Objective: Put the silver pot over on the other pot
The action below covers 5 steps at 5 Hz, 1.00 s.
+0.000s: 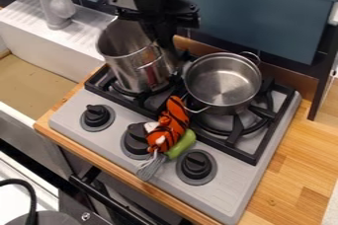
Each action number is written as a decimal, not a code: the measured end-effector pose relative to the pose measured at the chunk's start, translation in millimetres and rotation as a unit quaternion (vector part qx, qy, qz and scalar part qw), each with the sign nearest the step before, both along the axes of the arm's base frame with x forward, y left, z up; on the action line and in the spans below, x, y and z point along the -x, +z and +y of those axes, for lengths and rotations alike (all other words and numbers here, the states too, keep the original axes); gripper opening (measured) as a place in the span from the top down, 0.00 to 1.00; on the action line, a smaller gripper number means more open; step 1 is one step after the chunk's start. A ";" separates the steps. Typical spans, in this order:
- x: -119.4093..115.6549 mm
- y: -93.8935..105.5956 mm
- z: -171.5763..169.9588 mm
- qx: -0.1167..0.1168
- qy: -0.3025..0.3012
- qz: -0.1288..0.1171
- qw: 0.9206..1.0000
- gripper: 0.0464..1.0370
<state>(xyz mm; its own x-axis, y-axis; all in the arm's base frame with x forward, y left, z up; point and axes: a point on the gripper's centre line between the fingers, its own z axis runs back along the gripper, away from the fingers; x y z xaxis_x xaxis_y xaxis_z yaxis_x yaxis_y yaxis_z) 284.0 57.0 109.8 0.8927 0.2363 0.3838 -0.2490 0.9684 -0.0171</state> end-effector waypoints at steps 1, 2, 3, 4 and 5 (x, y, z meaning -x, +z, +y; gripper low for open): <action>-8.5 15.7 -13.7 0.010 -0.002 0.002 1.000 0.99; -24.1 32.4 -30.5 0.018 -0.013 0.001 1.000 0.99; -36.6 43.7 -44.5 0.023 -0.013 0.000 1.000 0.99; -39.1 45.6 -64.8 0.023 -0.026 0.007 0.999 0.99; -38.1 41.4 -81.0 0.014 -0.042 0.003 0.999 0.99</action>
